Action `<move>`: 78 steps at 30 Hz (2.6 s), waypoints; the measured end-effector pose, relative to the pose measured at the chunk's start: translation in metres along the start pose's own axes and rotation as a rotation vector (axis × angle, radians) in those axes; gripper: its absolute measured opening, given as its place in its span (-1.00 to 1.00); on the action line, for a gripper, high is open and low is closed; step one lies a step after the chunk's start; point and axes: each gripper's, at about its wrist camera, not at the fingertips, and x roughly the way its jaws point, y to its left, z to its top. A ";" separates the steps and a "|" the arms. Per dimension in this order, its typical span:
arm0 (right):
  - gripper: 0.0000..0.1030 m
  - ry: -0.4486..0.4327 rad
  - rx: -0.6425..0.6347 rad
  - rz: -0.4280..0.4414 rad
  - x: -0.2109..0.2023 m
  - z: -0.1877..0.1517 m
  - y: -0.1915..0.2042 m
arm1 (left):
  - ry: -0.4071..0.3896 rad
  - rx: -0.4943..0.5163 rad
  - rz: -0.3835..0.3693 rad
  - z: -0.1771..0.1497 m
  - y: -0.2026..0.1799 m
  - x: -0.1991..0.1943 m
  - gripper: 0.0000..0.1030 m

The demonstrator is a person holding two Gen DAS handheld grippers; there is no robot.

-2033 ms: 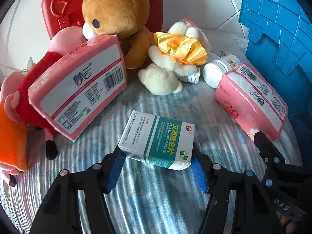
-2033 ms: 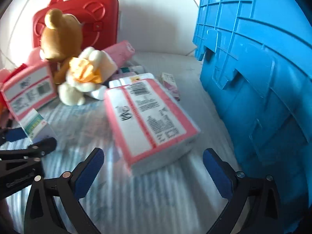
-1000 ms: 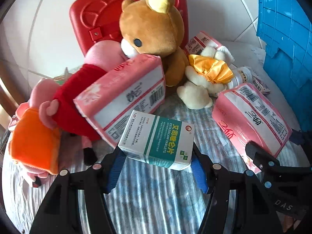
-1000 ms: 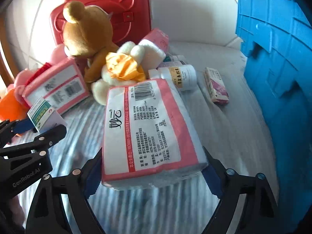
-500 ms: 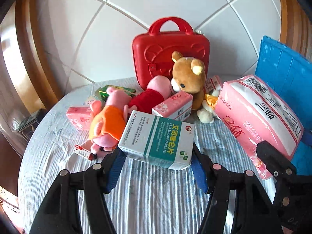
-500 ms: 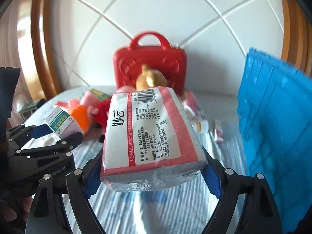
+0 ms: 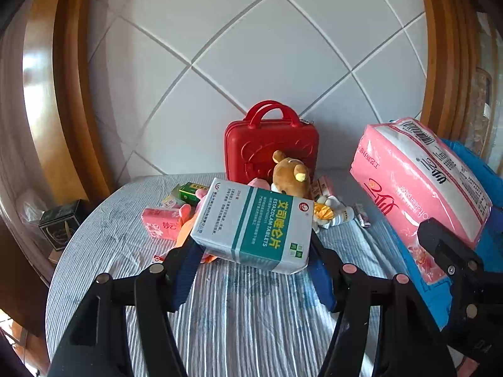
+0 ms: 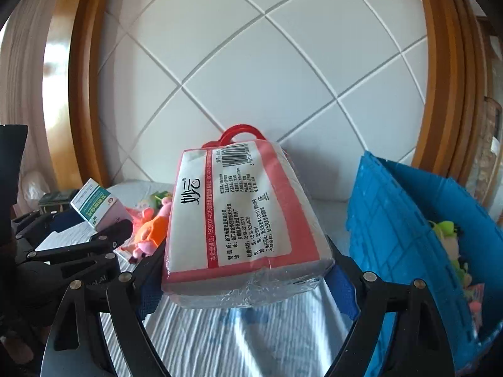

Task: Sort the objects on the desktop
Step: 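Lift and carry the tablet box and tissue pack over the blue bin, then open left tool to drop the tablet box while right tool drops the tissue pack, then move both tools back toward the remaining items on the table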

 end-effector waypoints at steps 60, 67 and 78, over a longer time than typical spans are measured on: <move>1.00 0.212 0.089 -0.144 -0.082 -0.090 -0.469 | 0.276 0.158 -0.145 -0.010 -0.465 -0.019 0.60; 1.00 0.084 0.065 -0.104 -0.105 -0.066 -0.444 | 0.182 0.089 -0.108 0.003 -0.425 -0.044 0.60; 1.00 0.011 0.024 0.072 -0.086 -0.013 -0.346 | 0.122 -0.066 0.056 0.010 -0.294 -0.064 0.60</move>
